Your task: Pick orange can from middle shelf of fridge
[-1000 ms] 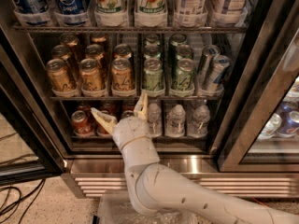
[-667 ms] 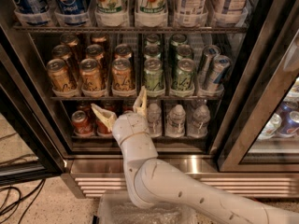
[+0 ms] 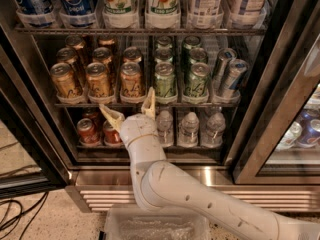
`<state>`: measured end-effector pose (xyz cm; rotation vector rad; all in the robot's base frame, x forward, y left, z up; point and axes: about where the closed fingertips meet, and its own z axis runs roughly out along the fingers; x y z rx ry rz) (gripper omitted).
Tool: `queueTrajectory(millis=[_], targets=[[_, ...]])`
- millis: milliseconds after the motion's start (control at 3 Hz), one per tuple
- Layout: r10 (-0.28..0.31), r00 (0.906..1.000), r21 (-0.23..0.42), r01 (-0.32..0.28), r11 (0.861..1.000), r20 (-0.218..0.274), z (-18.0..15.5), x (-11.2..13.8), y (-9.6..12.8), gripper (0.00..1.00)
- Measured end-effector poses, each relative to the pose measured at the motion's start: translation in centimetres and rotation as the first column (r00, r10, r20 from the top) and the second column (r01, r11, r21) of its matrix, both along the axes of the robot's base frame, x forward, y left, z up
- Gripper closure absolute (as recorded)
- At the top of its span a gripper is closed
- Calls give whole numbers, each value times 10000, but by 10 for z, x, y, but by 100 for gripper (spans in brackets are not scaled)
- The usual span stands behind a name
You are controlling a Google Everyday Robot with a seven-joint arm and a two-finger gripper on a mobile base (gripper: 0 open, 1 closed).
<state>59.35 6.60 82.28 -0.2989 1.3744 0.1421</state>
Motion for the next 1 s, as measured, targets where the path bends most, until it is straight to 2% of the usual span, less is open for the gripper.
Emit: queueTrajectory(millis=[1000], targets=[[-536, 9986, 89, 536, 9985, -25, -3, 30, -11, 18]])
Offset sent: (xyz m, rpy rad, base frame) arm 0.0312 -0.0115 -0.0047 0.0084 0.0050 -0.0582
